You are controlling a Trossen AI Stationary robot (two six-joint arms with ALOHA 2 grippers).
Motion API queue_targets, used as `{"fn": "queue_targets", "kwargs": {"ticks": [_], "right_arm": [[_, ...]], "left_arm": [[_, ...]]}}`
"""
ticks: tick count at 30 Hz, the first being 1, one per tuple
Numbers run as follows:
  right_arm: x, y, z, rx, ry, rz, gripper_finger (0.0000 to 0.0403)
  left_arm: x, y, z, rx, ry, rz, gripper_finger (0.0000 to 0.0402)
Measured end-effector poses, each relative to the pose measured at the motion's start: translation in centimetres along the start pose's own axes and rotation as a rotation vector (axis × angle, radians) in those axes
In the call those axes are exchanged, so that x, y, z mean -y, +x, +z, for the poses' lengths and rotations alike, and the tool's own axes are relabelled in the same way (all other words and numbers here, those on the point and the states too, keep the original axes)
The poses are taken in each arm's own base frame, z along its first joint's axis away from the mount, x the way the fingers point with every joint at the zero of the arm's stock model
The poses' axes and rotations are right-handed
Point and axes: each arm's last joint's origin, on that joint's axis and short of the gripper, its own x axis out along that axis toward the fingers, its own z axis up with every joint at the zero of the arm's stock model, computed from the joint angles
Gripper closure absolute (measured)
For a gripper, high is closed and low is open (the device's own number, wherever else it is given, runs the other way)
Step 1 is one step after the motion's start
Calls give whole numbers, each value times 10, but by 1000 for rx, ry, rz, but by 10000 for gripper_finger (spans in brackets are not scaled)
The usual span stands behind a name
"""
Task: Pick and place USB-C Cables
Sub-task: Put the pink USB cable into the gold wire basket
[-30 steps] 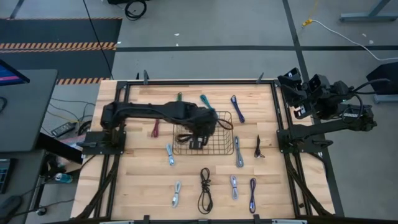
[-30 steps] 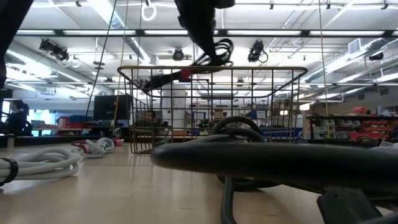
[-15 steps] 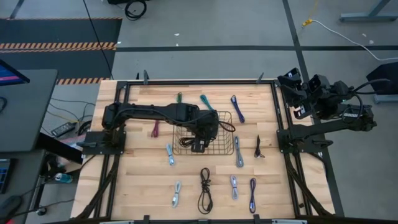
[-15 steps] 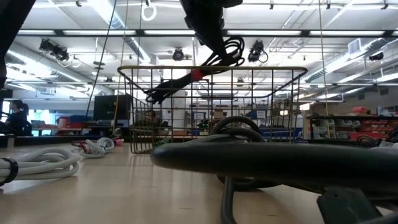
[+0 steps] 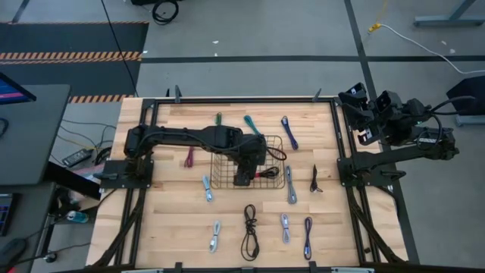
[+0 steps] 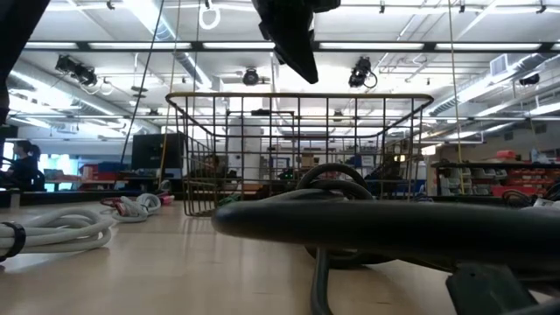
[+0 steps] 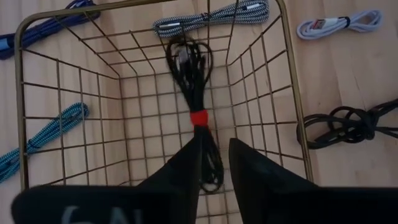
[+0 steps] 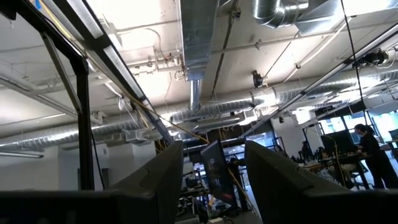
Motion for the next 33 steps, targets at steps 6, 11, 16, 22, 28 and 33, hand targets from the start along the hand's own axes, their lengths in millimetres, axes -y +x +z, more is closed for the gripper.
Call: {"fn": "queue_targets", "kwargs": {"ticks": [6,11,16,22,28,33], "right_arm": [[0,0,0,0,0,0,225],[0,0,0,-1,-1,1,225],[0,0,-1,-7,-1,2,225],[0,0,-4,-36,-4,1,225],[0,0,-6,-61,-5,18,225],[-1,0,-6,-67,-4,38,225]], "left_arm": [[0,-6,-1,-4,-86,-1,309],[-1,-27,-13,-77,-235,101,308],[-6,-64,-42,-236,-392,467,308],[-7,-103,-66,-223,-619,589,308],[2,-118,-95,-188,-739,656,308],[4,-109,-137,-227,-893,720,308]]}}
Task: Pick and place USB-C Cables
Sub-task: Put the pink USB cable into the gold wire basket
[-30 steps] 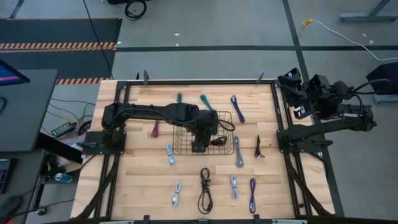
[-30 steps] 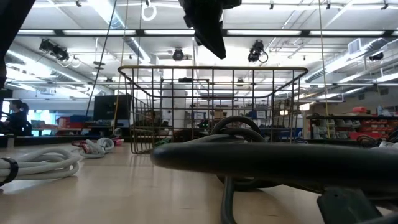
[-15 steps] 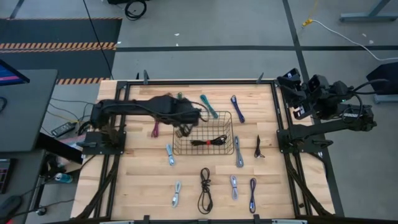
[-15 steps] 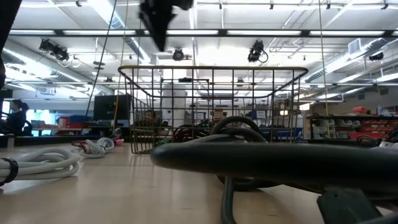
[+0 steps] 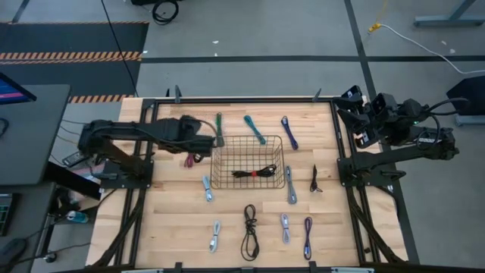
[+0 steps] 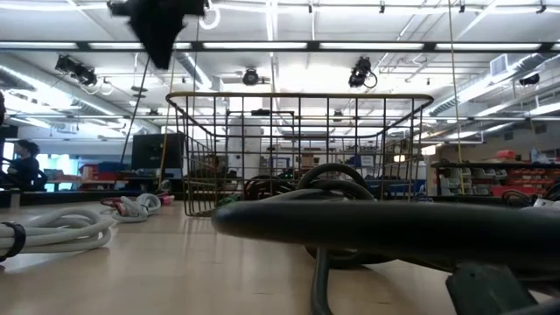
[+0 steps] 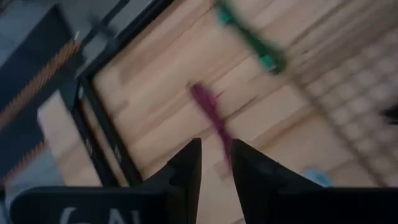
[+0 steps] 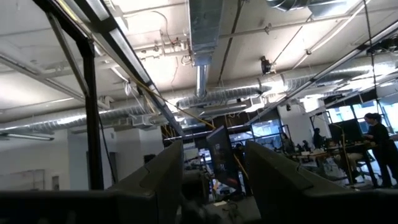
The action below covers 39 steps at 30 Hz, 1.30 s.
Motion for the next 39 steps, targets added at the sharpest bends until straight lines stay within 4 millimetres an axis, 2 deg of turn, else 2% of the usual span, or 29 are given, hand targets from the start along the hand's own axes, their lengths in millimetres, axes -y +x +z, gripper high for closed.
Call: {"fn": "queue_targets", "kwargs": {"ticks": [5,9,17,21,25,31,39], "right_arm": [[0,0,0,-1,0,7,225],[0,0,0,-1,-1,8,225],[0,0,0,0,0,7,225],[0,0,0,0,0,7,225],[0,0,0,1,0,7,225],[0,0,0,2,0,0,225],[0,0,0,2,0,0,225]], "left_arm": [[-4,36,-31,-96,-133,29,307],[7,65,-48,-138,-187,-58,297],[9,116,-74,-257,-218,-80,237],[1,129,-77,-290,-240,-38,203],[2,135,-68,-272,-286,-82,183],[10,139,-52,-179,-312,-224,178],[3,144,-46,-199,-352,-209,177]]}}
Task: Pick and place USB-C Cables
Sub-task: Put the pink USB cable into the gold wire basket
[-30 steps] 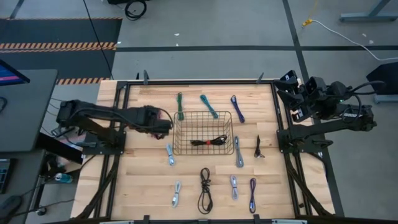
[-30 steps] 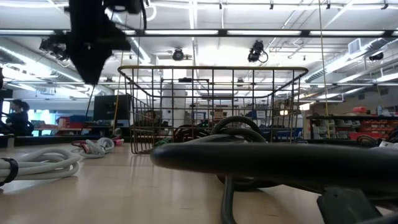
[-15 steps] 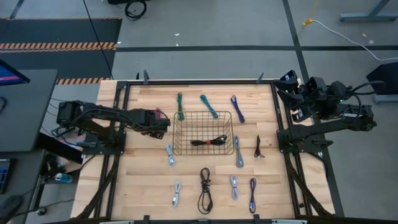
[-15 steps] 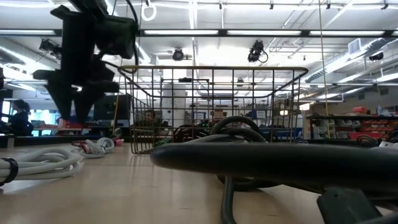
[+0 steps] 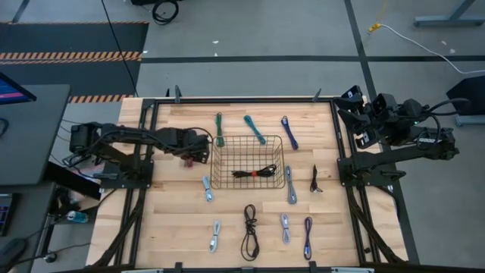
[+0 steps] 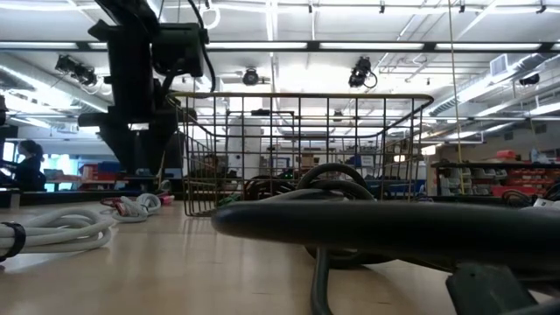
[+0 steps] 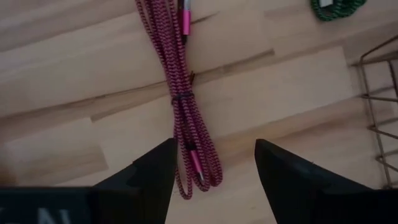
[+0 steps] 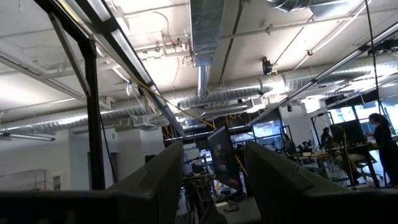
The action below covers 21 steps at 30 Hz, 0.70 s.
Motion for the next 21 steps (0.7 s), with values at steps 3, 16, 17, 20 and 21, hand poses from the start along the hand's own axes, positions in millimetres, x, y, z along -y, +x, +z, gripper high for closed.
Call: {"fn": "queue_targets", "kwargs": {"ticks": [3,16,17,20,21], "right_arm": [[0,0,0,0,0,0,225],[0,0,0,0,-3,0,225],[0,0,0,0,-3,0,225],[0,0,0,0,-3,0,225],[0,0,0,0,-3,1,225]], "left_arm": [[-1,1,3,1,-13,3,177],[-11,14,-2,-38,-17,27,177],[-13,18,-5,-50,-22,24,177],[-20,29,-12,-70,-66,33,177],[-21,32,-14,-75,-73,24,178]]}}
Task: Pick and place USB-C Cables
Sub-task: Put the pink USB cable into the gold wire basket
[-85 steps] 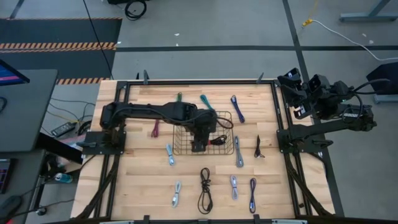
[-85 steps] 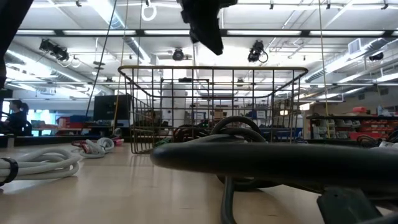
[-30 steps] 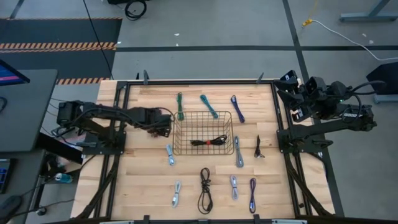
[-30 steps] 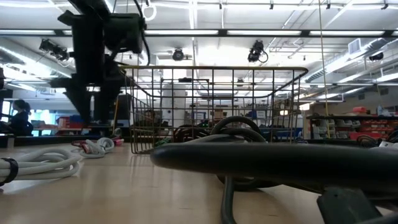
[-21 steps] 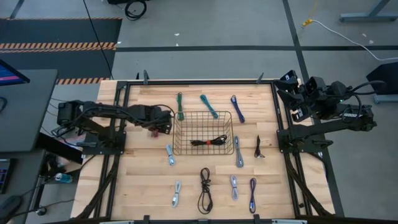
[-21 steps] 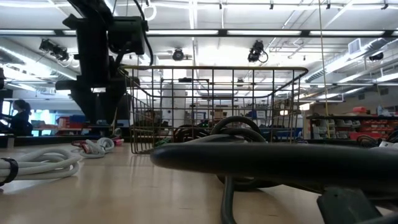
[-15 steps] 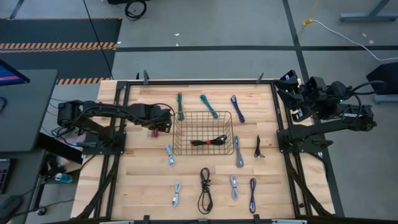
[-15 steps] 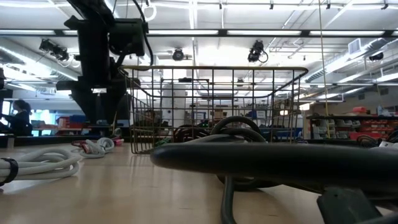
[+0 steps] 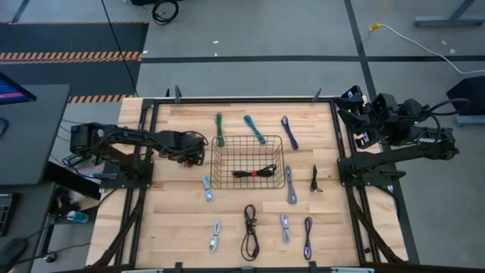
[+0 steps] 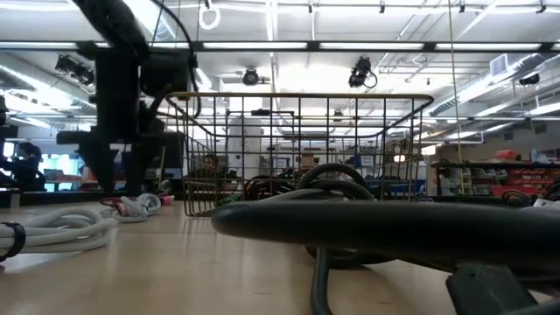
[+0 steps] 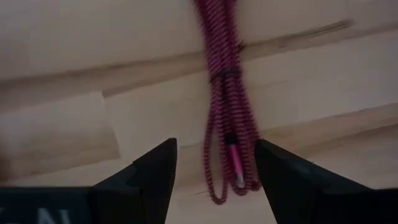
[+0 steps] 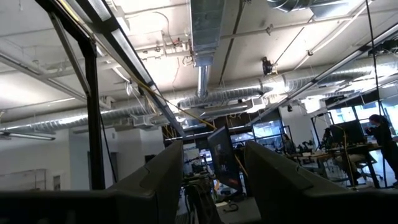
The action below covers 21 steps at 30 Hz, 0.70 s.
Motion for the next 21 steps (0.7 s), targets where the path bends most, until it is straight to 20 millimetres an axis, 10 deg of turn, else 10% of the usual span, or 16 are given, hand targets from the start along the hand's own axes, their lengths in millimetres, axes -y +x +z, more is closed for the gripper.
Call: {"fn": "queue_targets", "kwargs": {"ticks": [21], "right_arm": [[0,0,0,0,0,0,225]], "left_arm": [[8,8,1,49,-22,-144,198]]}}
